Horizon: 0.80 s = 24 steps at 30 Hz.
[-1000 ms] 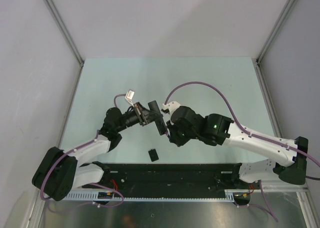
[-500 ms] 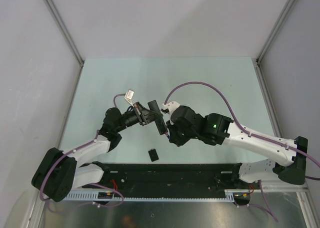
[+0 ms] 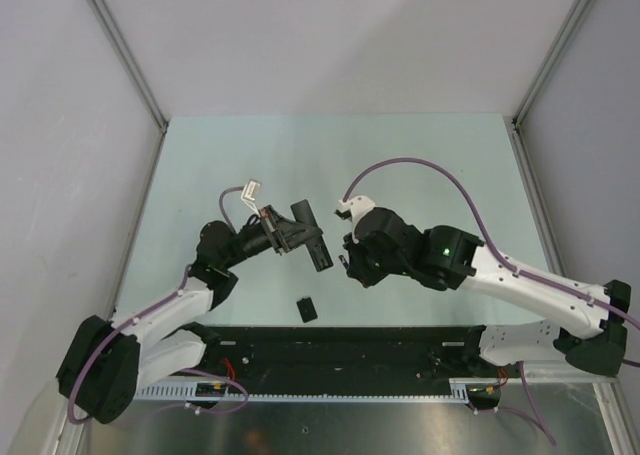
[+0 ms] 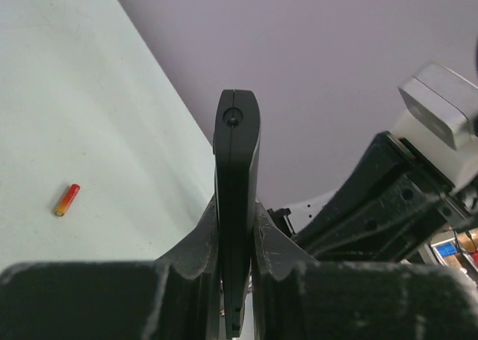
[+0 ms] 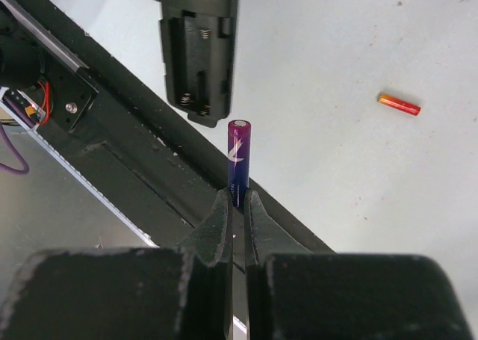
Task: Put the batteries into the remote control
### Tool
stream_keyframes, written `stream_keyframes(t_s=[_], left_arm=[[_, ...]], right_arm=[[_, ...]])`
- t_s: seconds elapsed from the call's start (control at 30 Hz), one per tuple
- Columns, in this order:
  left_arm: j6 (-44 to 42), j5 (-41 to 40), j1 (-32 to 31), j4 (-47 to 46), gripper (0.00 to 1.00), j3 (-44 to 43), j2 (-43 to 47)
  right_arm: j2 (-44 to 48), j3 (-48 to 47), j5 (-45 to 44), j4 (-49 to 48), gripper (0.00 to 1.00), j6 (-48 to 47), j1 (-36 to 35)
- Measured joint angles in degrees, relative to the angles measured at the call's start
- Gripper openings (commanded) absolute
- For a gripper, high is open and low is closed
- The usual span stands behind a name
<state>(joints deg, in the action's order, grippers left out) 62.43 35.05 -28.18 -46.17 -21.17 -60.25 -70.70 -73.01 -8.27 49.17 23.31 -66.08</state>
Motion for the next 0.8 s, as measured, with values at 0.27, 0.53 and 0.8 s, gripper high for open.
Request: stream_keyframes(t_s=[0.27, 0.53, 0.8], left_arm=[[-2.23, 1.92, -0.09, -0.22, 0.00, 0.92, 7.02], [-3.04, 3.21, -0.09, -0.44, 0.00, 0.92, 8.02], [-2.97, 3.23, -0.07, -0.48, 0.00, 2.49, 11.34]], right_arm=[[6.19, 2.62, -1.01, -0.04, 0.00, 0.20, 0.11], [7.82, 6.95, -1.33, -1.07, 0.00, 0.17, 2.32], [5.14, 10.67, 2.97, -7.13, 0.00, 2.12, 14.36]])
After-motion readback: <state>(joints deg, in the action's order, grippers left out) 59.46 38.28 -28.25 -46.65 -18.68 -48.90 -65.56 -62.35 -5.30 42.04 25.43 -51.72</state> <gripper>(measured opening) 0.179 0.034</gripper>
